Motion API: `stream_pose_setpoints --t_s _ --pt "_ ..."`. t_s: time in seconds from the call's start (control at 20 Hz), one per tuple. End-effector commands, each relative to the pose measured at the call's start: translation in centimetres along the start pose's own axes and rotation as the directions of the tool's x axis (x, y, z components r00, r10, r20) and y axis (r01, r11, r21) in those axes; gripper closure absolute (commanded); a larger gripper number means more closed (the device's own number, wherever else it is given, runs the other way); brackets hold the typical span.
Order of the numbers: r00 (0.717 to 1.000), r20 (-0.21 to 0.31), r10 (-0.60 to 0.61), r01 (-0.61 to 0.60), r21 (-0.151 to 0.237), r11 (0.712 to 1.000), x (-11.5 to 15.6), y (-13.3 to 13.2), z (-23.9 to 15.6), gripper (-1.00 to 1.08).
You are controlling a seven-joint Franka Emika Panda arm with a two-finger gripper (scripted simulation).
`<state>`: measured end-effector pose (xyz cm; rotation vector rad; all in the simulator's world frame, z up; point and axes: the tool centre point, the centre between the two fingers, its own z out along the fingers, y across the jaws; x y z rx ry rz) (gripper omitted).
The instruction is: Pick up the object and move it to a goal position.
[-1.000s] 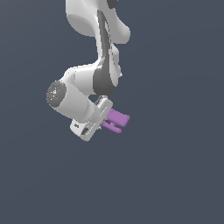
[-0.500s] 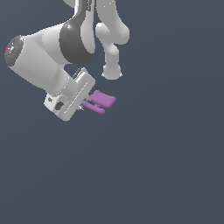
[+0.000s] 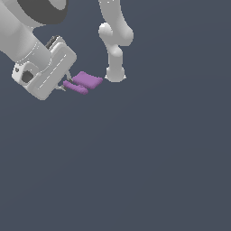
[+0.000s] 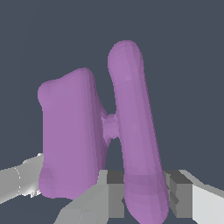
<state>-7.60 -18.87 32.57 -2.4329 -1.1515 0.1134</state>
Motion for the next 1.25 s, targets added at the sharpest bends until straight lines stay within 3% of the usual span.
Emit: stream_pose_setpoints --t_s 0.0,0.55,1.2 --pt "1.0 0.0 0.0 0.0 0.001 1.0 -1.7 -0.7 -2.3 1.08" --pt "1.0 0.001 -0.001 0.001 0.001 1.0 -7.5 -2.5 -10.3 1.08" --pt "1.0 0.001 -0.003 0.003 0.001 1.0 -9.3 -2.9 -12.9 1.08"
